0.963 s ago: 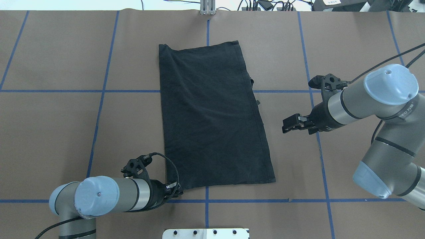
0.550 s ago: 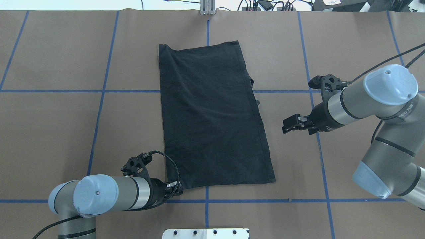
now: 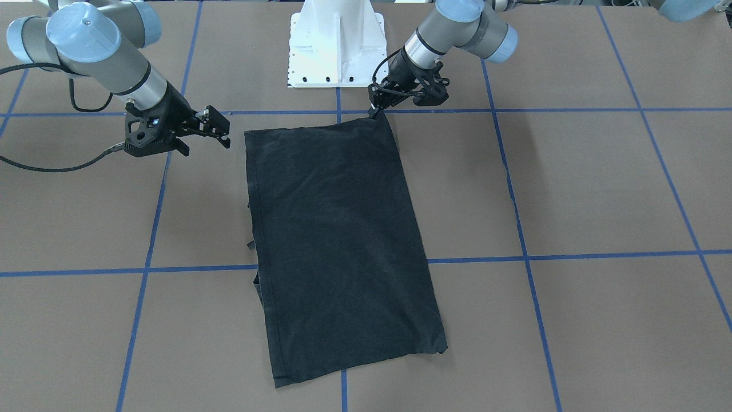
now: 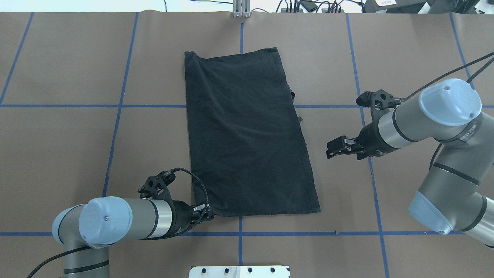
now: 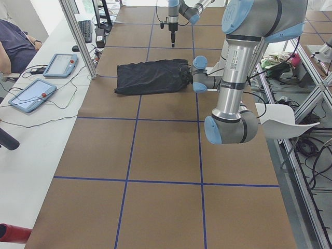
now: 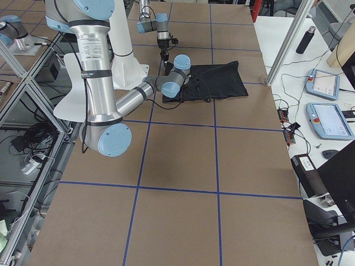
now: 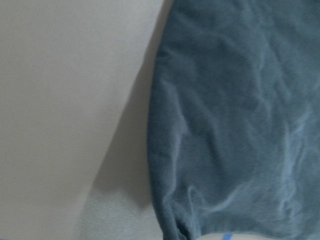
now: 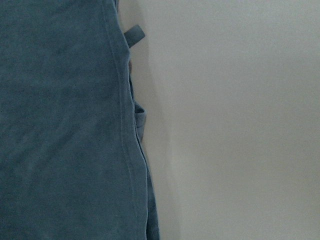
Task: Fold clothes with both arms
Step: 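Grasp the other near corner with the right gripper while the left gripper holds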
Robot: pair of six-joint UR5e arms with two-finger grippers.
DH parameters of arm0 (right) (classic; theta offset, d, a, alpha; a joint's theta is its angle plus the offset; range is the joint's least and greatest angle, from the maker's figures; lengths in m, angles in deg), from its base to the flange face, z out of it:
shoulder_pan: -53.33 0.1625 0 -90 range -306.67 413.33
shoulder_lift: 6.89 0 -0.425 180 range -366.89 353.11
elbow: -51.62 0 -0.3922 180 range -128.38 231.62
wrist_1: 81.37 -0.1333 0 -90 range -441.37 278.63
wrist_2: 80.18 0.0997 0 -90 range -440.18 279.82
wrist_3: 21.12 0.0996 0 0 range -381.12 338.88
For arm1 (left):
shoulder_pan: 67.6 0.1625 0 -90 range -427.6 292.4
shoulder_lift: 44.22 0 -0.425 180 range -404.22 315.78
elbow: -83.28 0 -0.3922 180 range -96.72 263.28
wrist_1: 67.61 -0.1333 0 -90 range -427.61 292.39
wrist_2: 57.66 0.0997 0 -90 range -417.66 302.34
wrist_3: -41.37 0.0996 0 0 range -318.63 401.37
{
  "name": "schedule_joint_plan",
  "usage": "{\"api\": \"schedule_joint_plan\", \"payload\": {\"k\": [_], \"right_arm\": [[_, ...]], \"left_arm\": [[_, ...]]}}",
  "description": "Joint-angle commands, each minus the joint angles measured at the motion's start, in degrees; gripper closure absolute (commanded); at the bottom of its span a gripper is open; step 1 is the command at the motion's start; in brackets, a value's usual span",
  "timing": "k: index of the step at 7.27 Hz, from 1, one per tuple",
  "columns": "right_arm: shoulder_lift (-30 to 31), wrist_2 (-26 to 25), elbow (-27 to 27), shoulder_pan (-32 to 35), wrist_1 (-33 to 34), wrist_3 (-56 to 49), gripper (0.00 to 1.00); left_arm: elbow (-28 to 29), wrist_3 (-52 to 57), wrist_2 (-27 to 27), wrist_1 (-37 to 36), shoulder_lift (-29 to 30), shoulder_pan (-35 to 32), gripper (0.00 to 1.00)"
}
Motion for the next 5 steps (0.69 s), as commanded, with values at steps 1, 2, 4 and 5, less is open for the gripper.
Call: {"api": "schedule_joint_plan", "payload": {"k": [1, 2, 4, 5], "right_arm": [[-0.97, -1.40, -1.15, -2.77, -0.09, 5.50, 0.00], [-1.76, -1.49, -1.25, -3.83, -0.09, 6.66, 0.00], [-5.00, -6.03, -3.25, -7.95, 0.00, 8.51, 0.00], [-6.85, -6.06, -5.62, -8.67, 0.09, 8.69, 0.00]], "left_arm": [[-0.40, 0.00, -0.02, 0.00, 0.01, -1.00, 1.00], [-0.58, 0.00, -0.02, 0.00, -0.07, -1.62, 1.00], [-0.75, 0.00, 0.07, 0.00, -0.16, -2.15, 1.00], [-1.02, 0.00, 0.07, 0.00, -0.16, -2.24, 1.00]]}}
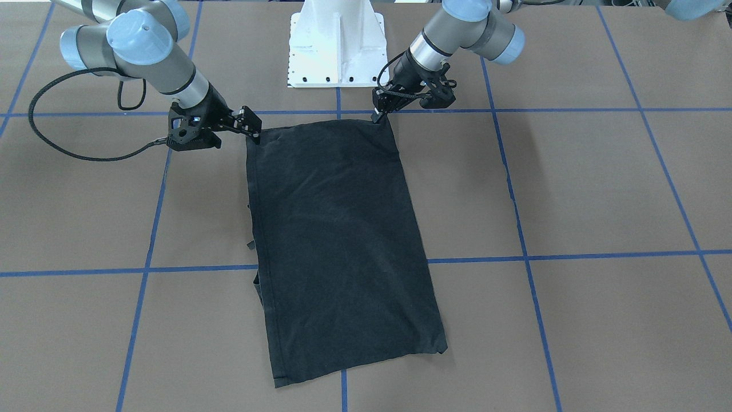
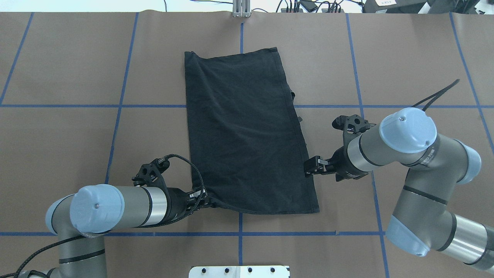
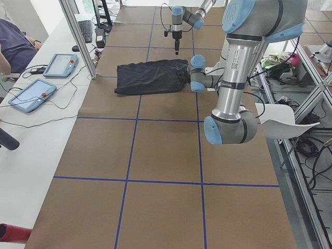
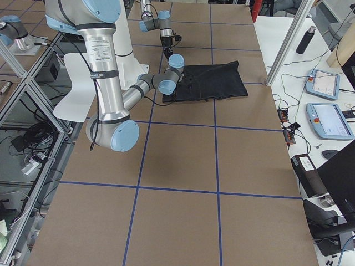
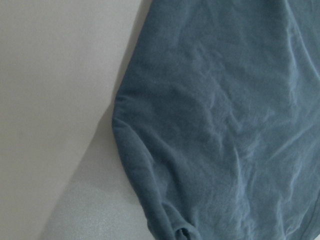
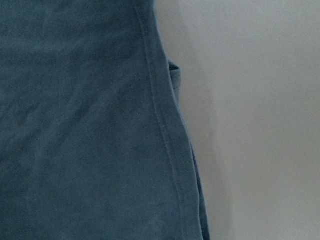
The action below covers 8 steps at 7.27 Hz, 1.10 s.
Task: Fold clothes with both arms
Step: 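Grasp the other near corner with the right gripper while the left gripper holds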
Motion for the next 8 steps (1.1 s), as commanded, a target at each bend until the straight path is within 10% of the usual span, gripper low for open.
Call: {"api": "schedule_joint_plan", "payload": {"k": [1, 8], "right_arm": [[-2.52, -1.12, -3.20, -2.28, 0.10, 0.49, 0.00], [-2.70, -0.94, -5.58, -4.40, 0.10, 0.49, 0.00]], "left_arm": [[-0.53, -0.09, 0.01, 0.00, -0.02, -0.23, 1.00], [-0.62, -0.09, 0.19, 0.00, 0.07, -0.23, 1.00]]}}
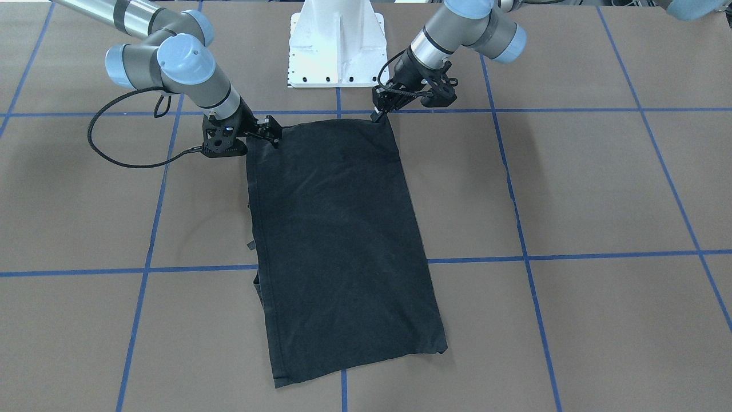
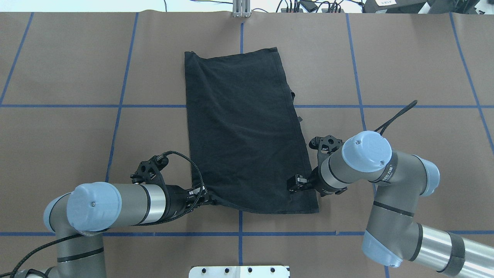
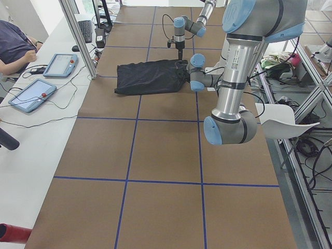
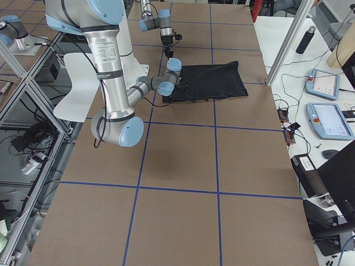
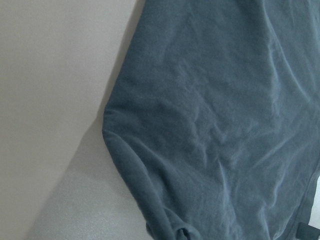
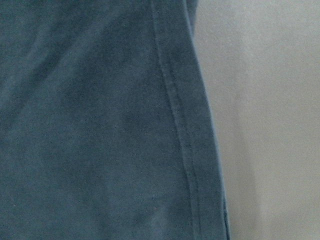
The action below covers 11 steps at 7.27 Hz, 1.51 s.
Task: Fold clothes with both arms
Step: 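Grasp the other near corner with the right gripper while the left gripper holds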
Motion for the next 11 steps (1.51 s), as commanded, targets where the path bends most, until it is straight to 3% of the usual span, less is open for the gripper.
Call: {"api": "schedule_joint_plan", "payload": {"k": [1, 6, 7, 9, 11], "right_arm": [[-0.06, 0.44, 0.56, 0.03, 0.08, -0.01, 0.00], [0.11, 0.00, 0.22, -1.38, 0.44, 0.08, 0.01], [0.02, 0.09, 0.22, -1.38, 0.52, 0.08, 0.06], [0.02, 0.26, 0.30, -1.38, 0.52, 0.08, 0.42], [0.11, 0.52, 0.48, -1.29, 0.52, 0.08, 0.70]], "left_arm": [[0.00, 0.00, 0.00, 0.00, -0.05, 0.00, 1.00], [0.00, 0.00, 0.00, 0.00, -0.05, 0.00, 1.00], [0.00, 0.00, 0.00, 0.00, 0.04, 0.00, 1.00], [0.00, 0.00, 0.00, 0.00, 0.04, 0.00, 1.00], [0.00, 0.00, 0.00, 0.00, -0.05, 0.00, 1.00]]}}
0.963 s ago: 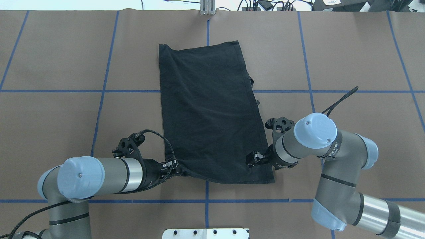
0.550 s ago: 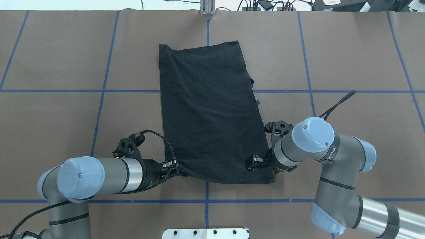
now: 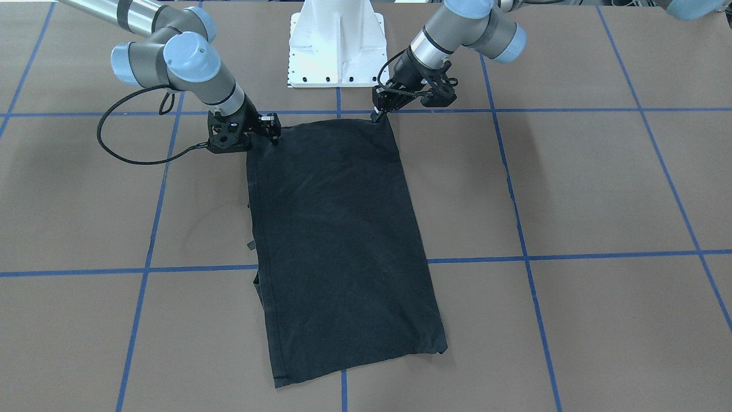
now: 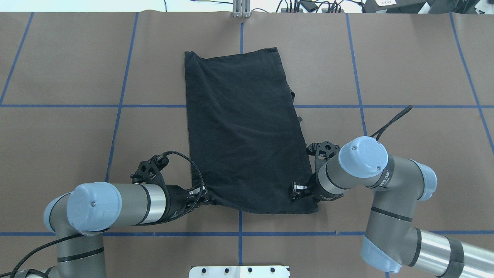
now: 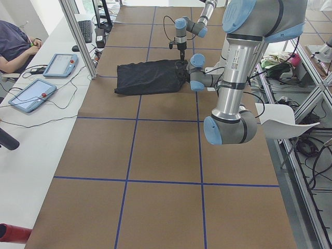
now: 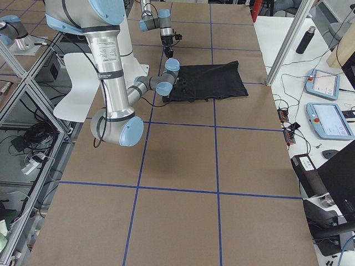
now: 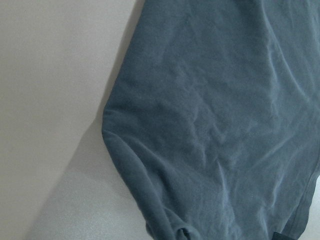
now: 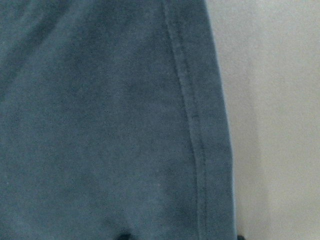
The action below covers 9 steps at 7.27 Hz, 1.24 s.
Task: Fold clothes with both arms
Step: 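Grasp the other near corner with the right gripper while the left gripper holds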
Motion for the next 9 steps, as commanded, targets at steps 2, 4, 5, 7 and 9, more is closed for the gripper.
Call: {"api": "schedule_joint_plan", "payload": {"k": [2, 4, 5, 7, 9], "right_arm": [[0.07, 0.19, 0.33, 0.07, -0.08, -0.09, 0.94], [0.07, 0.10, 0.16, 0.15, -0.25, 0.00, 1.00], [-0.02, 0.18, 0.24, 0.33, -0.34, 0.00, 1.00], [0.24, 1.67, 1.03, 0.77, -0.52, 1.39, 1.00], [2.51, 7.62, 5.31, 0.86, -0.43, 4.81, 1.00]], "left_arm": [[0.09, 0.05, 0.00, 0.00, -0.06, -0.09, 1.00], [0.09, 0.05, 0.00, 0.00, -0.06, -0.17, 1.00], [0.00, 0.05, 0.00, 0.00, -0.06, -0.26, 1.00], [-0.52, 0.23, -0.17, 0.00, -0.32, -0.96, 1.00], [-2.36, 0.40, -0.44, 0.00, -2.16, -1.23, 1.00]]}}
